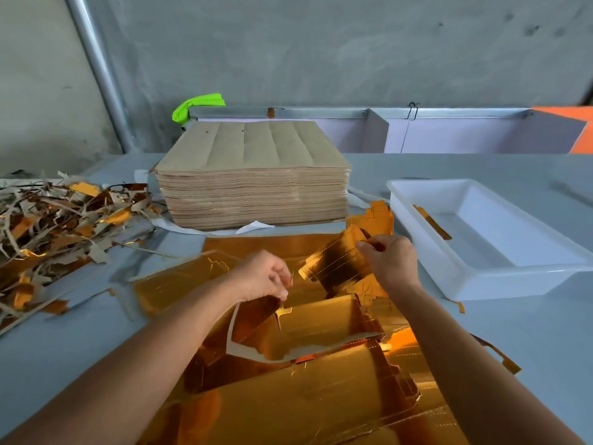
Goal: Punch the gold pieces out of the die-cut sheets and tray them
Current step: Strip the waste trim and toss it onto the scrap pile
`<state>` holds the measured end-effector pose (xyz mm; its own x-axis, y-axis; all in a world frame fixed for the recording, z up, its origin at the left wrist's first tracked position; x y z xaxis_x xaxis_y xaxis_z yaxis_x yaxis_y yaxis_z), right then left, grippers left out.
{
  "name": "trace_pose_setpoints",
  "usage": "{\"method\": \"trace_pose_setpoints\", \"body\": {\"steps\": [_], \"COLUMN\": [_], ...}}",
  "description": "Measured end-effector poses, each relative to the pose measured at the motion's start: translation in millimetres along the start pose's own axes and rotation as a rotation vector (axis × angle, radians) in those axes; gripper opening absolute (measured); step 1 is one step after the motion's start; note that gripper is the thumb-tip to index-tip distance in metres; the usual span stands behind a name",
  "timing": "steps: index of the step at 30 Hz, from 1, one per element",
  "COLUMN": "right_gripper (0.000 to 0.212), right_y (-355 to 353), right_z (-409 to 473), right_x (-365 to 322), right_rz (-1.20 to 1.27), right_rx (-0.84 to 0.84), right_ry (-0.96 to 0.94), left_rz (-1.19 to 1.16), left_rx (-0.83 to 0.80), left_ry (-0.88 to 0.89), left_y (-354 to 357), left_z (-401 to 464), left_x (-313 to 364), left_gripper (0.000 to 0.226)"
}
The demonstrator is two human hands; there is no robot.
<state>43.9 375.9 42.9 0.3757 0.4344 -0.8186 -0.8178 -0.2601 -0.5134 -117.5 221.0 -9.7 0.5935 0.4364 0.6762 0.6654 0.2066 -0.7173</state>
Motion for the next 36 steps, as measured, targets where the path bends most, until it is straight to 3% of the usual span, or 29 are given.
{"method": "trace_pose_setpoints", "body": {"steps": [3, 4, 7, 9, 12, 14, 16, 21, 23, 26, 28, 31, 34, 36], "right_gripper": [0.019, 0.019, 0.016, 0.010, 0.016, 0.026, 0.025, 0.027, 0.034, 0.060, 0.075, 0.089, 0.098, 0.098], "right_y": [2, 5, 13, 14, 26, 38, 47, 48, 39, 31, 27, 22, 22, 14], "right_z": [0, -1, -4, -8, -16, -23, -28, -24, -18, -12, -10, -9, -8, -8], "right_x": [-5, -8, -17, -18, -15, -19, -21, -14, -11, -9, -6, -6, -8, -10], "right_rz": [0.019, 0.019, 0.104, 0.292, 0.610, 0.659, 0.663, 0.441, 0.329, 0.253, 0.226, 0.235, 0.182, 0.159], "right_rx": [-0.036, -0.058, -0.124, -0.146, -0.230, -0.283, -0.282, -0.206, -0.147, -0.147, -0.158, -0.154, -0.171, -0.142], "right_ry": [-0.017, -0.027, -0.046, 0.011, 0.121, 0.115, 0.104, 0.071, 0.044, 0.033, 0.052, 0.040, -0.001, -0.014], "left_rz": [-0.139, -0.196, -0.168, -0.161, -0.452, -0.628, -0.645, -0.387, -0.070, 0.604, 0.824, 0.813, 0.660, 0.488], "left_rx": [0.000, 0.042, 0.130, 0.161, 0.219, 0.239, 0.231, 0.170, 0.155, 0.195, 0.228, 0.204, 0.058, 0.126], "left_ry": [0.006, 0.022, 0.076, 0.063, -0.064, -0.108, -0.108, -0.036, -0.016, -0.106, -0.011, 0.316, 0.231, 0.158], "left_y": [-3, -8, -14, -12, -9, -6, -1, -1, -6, -15, -5, 40, 75, 69], "left_z": [-1, -1, 1, 2, 3, 6, 7, 4, 2, -13, -24, -45, -40, -33], "left_x": [8, 14, 27, 27, 9, 4, 6, 16, 20, 28, 50, 82, 63, 53], "left_gripper": [0.053, 0.052, 0.024, 0.014, 0.009, 0.007, 0.007, 0.010, 0.027, 0.060, 0.075, 0.085, 0.096, 0.092]}}
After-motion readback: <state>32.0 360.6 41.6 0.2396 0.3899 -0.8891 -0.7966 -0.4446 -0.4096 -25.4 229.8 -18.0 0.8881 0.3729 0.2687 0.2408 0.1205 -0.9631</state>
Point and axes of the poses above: each hand's wrist, its own z-axis towards the middle knuckle, its own y-axis out of the palm, x = y × z, the point moved 10 cm from there along z, towards the middle knuckle, and after that the axes turned 2 degrees about x, right-handed, at the moved point
